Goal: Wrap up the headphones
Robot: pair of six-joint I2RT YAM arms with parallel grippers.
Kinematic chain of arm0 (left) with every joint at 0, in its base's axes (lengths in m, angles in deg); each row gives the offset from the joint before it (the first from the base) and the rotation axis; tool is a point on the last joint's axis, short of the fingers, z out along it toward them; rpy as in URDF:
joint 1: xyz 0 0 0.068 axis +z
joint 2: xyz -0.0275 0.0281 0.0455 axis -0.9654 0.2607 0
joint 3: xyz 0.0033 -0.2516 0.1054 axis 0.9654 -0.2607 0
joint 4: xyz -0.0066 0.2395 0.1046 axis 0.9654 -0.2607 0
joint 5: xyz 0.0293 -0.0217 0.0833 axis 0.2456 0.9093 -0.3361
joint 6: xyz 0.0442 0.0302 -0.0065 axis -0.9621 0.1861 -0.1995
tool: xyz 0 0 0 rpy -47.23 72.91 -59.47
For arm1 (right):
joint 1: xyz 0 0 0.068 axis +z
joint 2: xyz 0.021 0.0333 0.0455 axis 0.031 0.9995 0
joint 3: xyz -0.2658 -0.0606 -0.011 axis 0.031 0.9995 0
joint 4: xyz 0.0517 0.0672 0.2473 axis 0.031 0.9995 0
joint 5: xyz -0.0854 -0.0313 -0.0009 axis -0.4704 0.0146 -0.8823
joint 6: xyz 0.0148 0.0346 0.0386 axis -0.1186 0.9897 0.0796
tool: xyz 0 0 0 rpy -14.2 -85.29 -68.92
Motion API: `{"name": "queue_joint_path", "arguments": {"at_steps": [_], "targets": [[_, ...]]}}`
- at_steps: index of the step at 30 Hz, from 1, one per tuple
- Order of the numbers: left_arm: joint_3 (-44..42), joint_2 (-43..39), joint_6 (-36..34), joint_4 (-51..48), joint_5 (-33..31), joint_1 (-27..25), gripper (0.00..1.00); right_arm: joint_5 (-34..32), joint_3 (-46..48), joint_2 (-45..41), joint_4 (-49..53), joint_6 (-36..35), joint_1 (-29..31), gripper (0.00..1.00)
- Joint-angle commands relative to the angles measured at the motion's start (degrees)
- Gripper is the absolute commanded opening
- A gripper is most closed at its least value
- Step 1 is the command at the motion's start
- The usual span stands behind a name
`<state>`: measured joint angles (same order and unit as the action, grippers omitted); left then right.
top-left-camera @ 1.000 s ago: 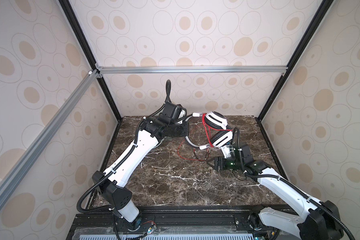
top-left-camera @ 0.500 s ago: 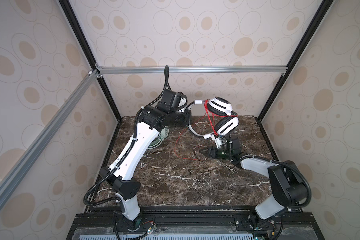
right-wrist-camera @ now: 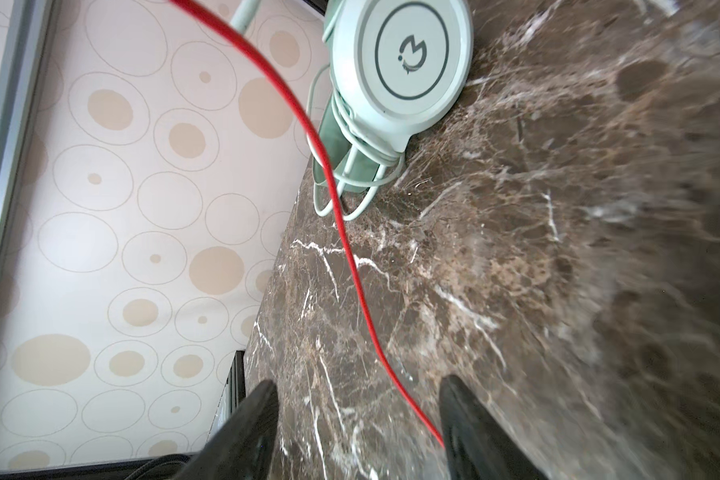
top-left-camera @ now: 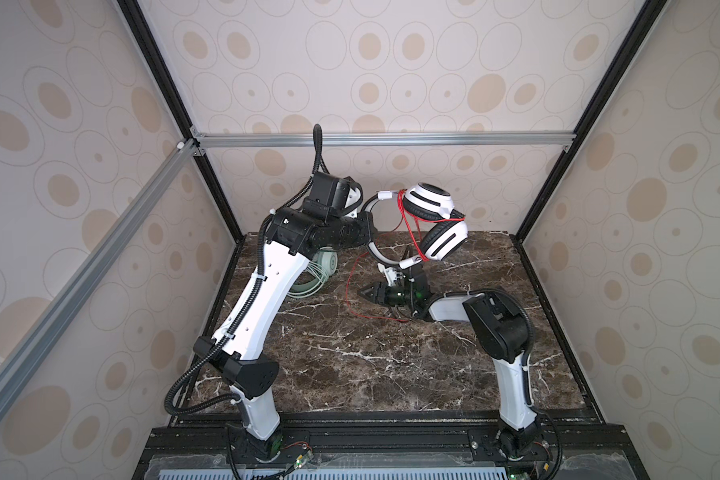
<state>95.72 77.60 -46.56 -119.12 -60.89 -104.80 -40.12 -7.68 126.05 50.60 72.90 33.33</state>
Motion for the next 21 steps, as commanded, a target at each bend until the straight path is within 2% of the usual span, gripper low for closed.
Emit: {"name": "queue_joint_path", "arguments": {"at_steps": [1, 14, 18, 21], "targets": [[2.0, -3.2, 1.5, 2.0, 2.0, 0.6, 0.00, -1.3, -4.5, 3.8, -4.4, 5.2, 2.3, 0.64], [0.4, -5.6, 1.4, 1.7, 1.2, 1.4, 0.00, -1.6, -12.7, 10.5, 0.3, 3.4, 6.7, 0.63], [0.6, -5.8, 1.6, 1.6, 0.8, 1.8, 0.00, -0.5, -12.7, 10.4, 1.0, 2.4, 8.1, 0.51], [0.8, -5.9, 1.8, 1.3, 0.2, 2.7, 0.00, 0.6, -8.9, 8.4, -1.1, 2.3, 9.0, 0.39]]}}
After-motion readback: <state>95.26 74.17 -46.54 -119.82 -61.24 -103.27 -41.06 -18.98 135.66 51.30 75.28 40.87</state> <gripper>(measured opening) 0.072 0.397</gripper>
